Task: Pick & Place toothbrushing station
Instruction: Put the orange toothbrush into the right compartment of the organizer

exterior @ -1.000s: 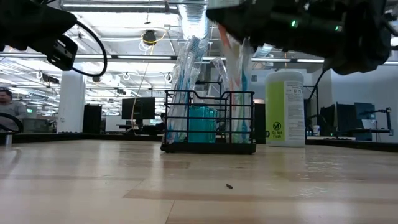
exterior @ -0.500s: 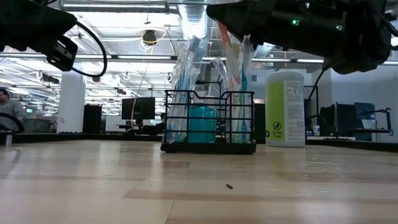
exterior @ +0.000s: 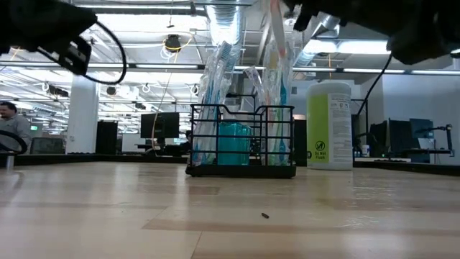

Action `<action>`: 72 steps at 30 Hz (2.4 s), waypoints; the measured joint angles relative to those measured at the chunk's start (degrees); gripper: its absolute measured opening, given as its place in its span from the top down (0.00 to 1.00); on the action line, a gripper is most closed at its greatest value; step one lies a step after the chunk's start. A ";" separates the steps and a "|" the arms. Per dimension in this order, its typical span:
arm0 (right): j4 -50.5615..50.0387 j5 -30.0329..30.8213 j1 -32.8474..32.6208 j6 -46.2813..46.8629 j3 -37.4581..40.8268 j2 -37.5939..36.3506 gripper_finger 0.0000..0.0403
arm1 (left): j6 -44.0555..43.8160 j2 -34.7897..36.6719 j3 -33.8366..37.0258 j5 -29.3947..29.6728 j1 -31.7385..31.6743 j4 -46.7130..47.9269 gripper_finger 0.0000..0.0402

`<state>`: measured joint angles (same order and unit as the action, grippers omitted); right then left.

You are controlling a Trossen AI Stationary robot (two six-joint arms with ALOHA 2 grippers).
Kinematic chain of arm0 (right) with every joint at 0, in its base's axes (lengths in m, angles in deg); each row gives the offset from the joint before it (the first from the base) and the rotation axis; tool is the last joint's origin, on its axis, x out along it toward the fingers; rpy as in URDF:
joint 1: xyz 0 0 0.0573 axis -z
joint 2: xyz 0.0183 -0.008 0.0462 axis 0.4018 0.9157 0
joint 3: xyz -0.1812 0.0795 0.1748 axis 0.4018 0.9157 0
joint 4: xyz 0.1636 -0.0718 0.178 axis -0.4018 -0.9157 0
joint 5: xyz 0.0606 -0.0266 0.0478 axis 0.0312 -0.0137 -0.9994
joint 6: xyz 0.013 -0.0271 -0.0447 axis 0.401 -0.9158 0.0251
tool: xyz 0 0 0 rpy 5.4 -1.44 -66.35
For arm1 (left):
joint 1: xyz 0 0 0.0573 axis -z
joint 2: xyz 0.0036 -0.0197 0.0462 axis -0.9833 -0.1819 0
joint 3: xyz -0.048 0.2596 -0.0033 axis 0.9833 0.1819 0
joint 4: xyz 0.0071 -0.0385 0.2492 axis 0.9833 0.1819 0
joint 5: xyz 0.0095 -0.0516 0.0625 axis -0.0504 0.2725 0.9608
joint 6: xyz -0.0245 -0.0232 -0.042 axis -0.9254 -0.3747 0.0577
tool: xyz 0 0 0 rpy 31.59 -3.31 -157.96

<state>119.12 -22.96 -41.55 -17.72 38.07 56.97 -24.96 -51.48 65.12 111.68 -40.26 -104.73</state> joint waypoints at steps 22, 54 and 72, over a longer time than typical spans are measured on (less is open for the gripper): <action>-7.28 -6.74 -1.72 2.76 -12.14 0.13 0.97 | 10.50 -13.96 -18.94 -12.28 -12.81 -1.18 0.99; -8.93 -9.60 -2.39 4.73 -13.76 0.13 0.97 | 16.61 -31.98 -38.04 -15.77 -18.87 -2.36 0.67; -16.39 -10.91 -1.85 4.17 -18.08 0.13 0.97 | 16.65 -35.13 -41.51 -17.62 -19.77 -3.29 0.67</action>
<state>102.73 -33.87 -43.39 -13.55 19.99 57.10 -8.32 -86.61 23.62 94.05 -60.03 -108.01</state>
